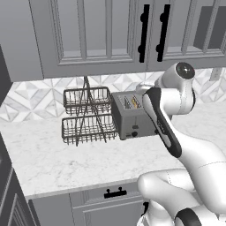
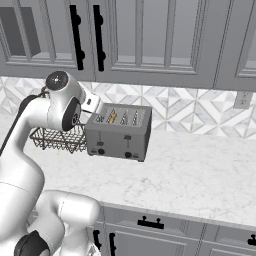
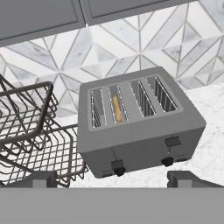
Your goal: Start the toaster. Once the lever pops up, take the bread to the plate on the dining counter.
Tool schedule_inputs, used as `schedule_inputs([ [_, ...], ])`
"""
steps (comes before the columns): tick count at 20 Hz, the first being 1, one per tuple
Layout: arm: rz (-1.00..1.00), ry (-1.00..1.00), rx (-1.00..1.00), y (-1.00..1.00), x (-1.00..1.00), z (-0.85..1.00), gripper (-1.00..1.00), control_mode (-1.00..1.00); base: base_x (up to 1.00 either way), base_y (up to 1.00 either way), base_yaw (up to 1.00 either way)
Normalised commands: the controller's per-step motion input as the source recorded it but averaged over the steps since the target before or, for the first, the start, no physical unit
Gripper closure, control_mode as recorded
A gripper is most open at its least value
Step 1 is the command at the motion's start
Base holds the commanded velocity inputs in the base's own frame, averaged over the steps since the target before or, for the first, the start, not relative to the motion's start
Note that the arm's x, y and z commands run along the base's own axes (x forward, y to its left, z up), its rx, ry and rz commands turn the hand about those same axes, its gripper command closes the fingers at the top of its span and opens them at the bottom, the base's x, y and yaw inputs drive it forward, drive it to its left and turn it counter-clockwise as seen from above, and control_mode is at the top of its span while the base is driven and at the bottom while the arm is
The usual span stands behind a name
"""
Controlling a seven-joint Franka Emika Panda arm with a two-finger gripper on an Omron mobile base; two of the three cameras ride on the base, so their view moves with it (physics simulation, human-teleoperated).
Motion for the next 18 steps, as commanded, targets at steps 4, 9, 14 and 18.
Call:
schedule_inputs([
  [4, 0.00, 0.00, 0.00, 0.00, 0.00, 0.00, -1.00, -1.00, 0.00, 0.00, 0.00],
  [9, 0.00, 0.00, 0.00, 0.00, 0.00, 0.00, -1.00, -1.00, 0.00, 0.00, 0.00],
  [14, 0.00, 0.00, 0.00, 0.00, 0.00, 0.00, -1.00, -1.00, 0.00, 0.00, 0.00],
  [18, 0.00, 0.00, 0.00, 0.00, 0.00, 0.00, -1.00, -1.00, 0.00, 0.00, 0.00],
])
